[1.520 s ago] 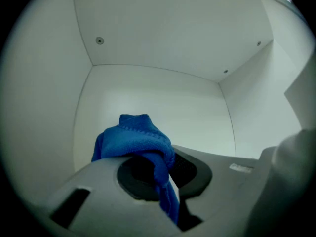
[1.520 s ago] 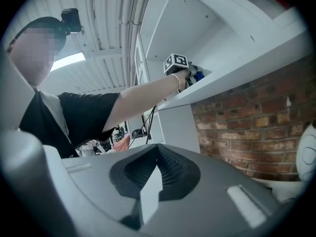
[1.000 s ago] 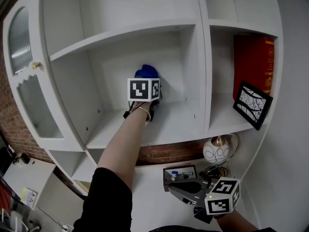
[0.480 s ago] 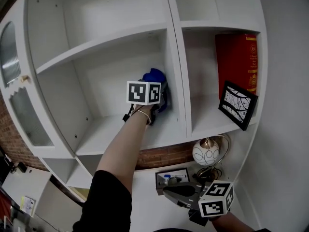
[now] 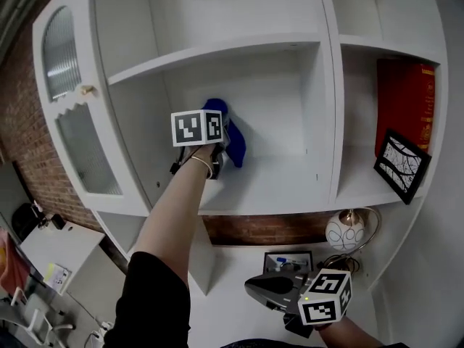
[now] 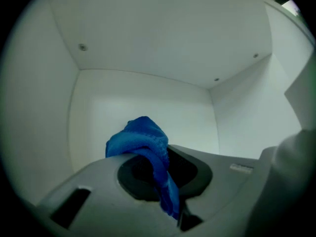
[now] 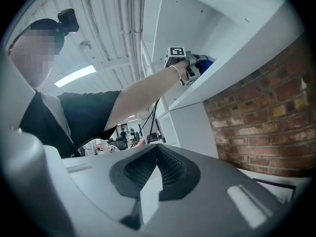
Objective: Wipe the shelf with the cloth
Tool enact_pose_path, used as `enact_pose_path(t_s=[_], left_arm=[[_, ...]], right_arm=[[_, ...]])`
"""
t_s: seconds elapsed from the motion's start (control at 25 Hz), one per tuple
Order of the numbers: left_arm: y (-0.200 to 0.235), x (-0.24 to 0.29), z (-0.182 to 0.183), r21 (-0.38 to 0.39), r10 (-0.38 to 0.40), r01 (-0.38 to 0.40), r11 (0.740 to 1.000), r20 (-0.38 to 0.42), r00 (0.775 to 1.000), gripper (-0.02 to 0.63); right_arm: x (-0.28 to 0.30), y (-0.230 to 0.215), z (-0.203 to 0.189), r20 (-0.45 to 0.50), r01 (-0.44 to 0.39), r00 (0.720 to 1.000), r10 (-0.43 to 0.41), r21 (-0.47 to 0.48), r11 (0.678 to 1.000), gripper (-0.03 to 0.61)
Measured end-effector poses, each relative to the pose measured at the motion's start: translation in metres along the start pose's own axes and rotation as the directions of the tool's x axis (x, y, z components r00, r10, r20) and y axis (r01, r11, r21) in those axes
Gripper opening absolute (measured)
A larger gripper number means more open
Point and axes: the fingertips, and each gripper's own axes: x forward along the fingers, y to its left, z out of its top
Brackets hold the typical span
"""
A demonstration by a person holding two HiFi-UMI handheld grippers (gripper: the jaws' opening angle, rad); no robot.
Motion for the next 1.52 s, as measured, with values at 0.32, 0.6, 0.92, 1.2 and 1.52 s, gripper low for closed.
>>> enact_pose_path(t_s=[0.32, 0.6, 0.92, 1.2, 1.52], left_arm=[[0.090, -0.034, -0.035, -0.067, 0.176, -0.186, 0.980, -0.134, 0.975, 0.023], [0.051, 0.000, -0.057, 0.010, 0.100, -0.100, 0.995, -0.195, 0.976, 0.023], [-0.072, 0.042, -0.073, 0.101, -0.191, 0.233, 0.967, -0.317, 0.929, 0.028], [-0.151, 0.069, -0.070, -0.003, -0.402, 0.418, 0.909, -0.279, 0.872, 0.028], [-0.194, 0.056, -0.063, 0.031, -0.511, 0.539, 0.842, -0.277, 0.814, 0.028]], right_arm=[[0.022, 0.004, -0.001, -0.009, -0.072, 0.997, 0.072, 0.008, 0.997, 0.008], [0.015, -0.006, -0.005, -0.004, -0.062, 0.998, 0.062, 0.019, 0.998, 0.009], [-0.011, -0.017, -0.002, 0.033, -0.022, 0.999, 0.021, 0.027, 0.999, 0.008], [-0.038, -0.030, 0.000, 0.080, 0.025, 0.996, -0.029, 0.044, 0.999, 0.009], [-0.044, -0.028, 0.002, 0.110, -0.025, 0.994, 0.016, 0.079, 0.997, 0.008]])
